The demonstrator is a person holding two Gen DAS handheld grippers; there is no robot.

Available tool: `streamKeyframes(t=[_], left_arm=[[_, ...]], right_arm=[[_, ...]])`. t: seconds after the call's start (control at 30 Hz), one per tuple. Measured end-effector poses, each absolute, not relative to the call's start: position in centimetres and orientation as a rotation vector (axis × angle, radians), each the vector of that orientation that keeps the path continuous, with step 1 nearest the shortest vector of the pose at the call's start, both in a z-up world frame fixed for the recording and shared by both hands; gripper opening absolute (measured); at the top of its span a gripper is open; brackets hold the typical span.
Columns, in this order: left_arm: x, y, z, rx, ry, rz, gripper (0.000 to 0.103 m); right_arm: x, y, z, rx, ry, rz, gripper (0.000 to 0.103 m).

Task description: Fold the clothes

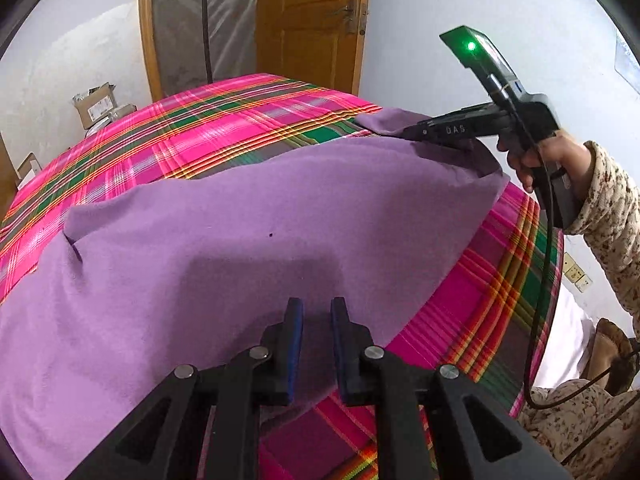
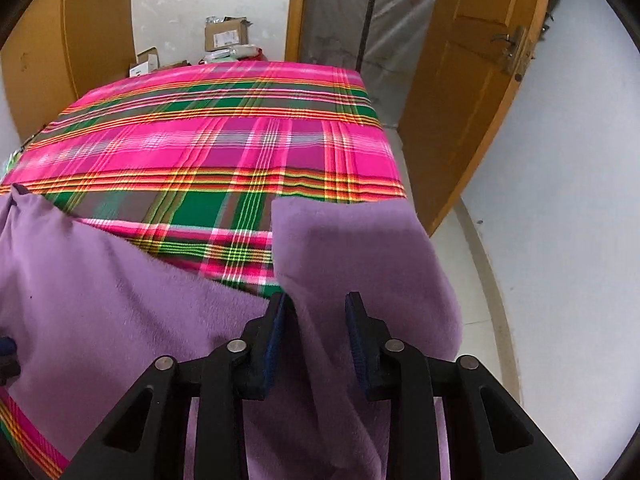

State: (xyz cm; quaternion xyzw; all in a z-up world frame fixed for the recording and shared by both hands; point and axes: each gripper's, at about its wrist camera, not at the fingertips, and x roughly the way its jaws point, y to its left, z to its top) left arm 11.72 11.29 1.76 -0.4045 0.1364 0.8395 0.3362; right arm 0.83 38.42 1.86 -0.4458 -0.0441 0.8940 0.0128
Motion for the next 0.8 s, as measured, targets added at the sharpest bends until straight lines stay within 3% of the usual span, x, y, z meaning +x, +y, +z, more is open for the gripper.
streamKeyframes(t=[0.03,0.13,0.53,0.8], left_arm=[[11.8,11.3,1.8,-1.052,0.359,2.191,0.015],[11.8,11.3,1.8,-1.053,0.358,2.190,0.015],[11.7,11.3,1.7,-1.055,0.359,2.194,0.015],[11.7,11.7,1.8,-1.052,0.374,2.193,0.015]], right_arm=[[0.9,38.6,2.0,-1.393,-0.118,2.794,0.013],[1.5,39.9,2.8,-1.334,-0.005,2.814,0.006],[7.9,47.2,5.7,-1.037,0.493,2.830,0.004],[8.8,47.4,5.3,-1.049,0.449,2.863,0.007]])
